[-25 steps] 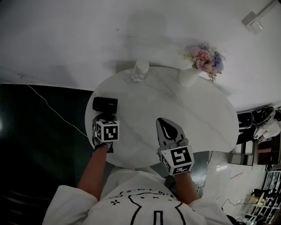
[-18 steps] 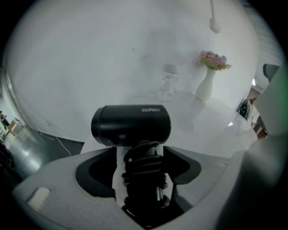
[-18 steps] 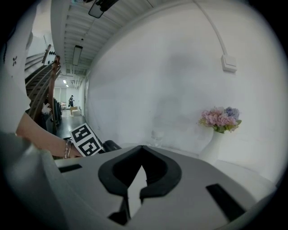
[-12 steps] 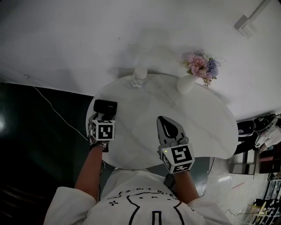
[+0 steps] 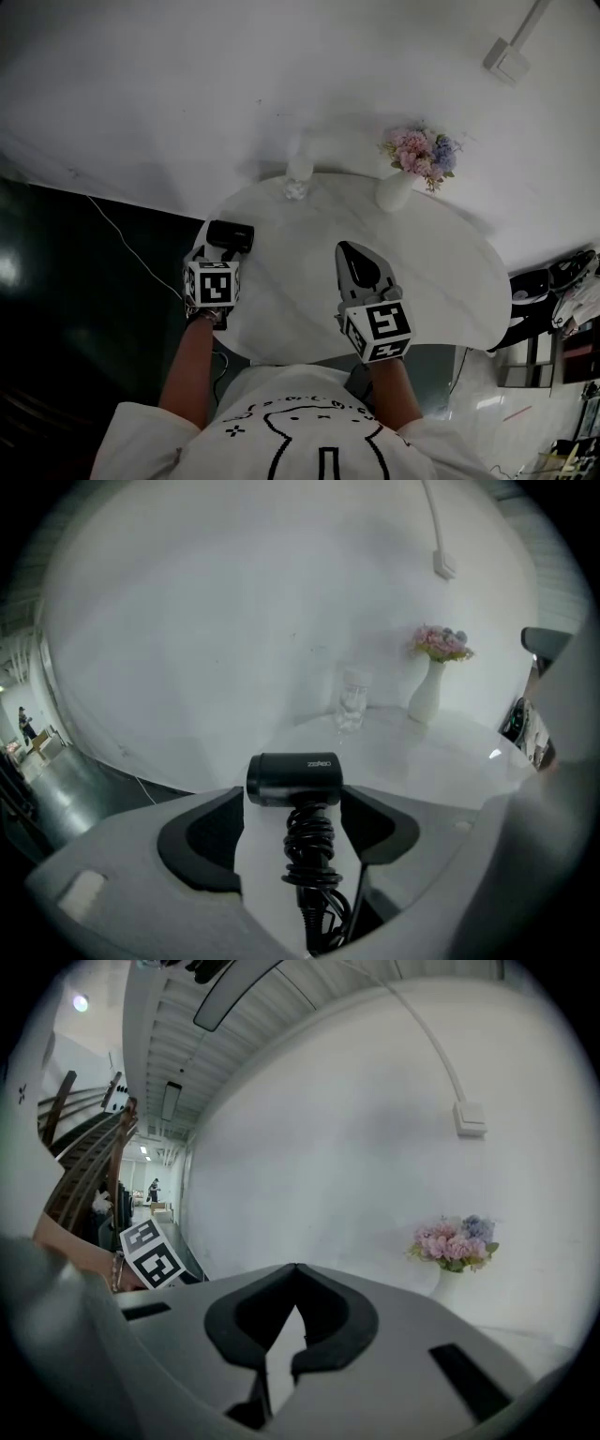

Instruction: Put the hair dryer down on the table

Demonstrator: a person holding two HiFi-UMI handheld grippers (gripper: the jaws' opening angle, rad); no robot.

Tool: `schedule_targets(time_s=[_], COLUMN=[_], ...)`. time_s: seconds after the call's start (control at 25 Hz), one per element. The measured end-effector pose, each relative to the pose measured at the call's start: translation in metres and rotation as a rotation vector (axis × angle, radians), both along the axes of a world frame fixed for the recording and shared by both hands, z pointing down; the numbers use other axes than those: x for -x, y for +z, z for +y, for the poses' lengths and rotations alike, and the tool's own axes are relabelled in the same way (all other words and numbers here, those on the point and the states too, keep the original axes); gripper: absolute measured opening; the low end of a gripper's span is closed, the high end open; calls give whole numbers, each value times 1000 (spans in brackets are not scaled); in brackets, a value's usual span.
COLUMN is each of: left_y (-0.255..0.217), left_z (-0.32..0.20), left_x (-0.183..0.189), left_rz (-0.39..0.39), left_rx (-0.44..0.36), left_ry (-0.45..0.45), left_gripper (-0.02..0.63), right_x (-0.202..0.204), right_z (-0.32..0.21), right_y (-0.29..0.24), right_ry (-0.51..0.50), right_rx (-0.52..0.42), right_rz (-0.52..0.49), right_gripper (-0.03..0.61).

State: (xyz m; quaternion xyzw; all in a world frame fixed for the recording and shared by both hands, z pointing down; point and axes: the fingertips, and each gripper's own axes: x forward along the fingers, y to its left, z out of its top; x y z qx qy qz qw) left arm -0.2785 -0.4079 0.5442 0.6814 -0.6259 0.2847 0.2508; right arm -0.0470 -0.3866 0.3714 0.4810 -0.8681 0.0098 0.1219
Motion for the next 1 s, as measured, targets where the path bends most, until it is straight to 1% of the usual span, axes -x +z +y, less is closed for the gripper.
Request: schedule_targets(time_s=[0.4,0.6,0.88,1.0], left_y=[-66,-101,-148,-171], left_z=[14,21,25,26], left_x=[11,14,11,11], left_rz=[32,47,48,34], left_rx=[-185,-287,-443,-524], left_ry=[-47,-54,-4,16], left_gripper=[313,313,307,274], right_x=[-4,-1,-5,-7], right_z=[-2,4,8,8], right_y=[-34,-49,-67,-76], right_ry=[-15,-37,-48,-46], right_rx=[-78,-118,-162,-186], right_rz=[-56,-51,-70,-75], right_gripper=[-3,-3,-3,-3])
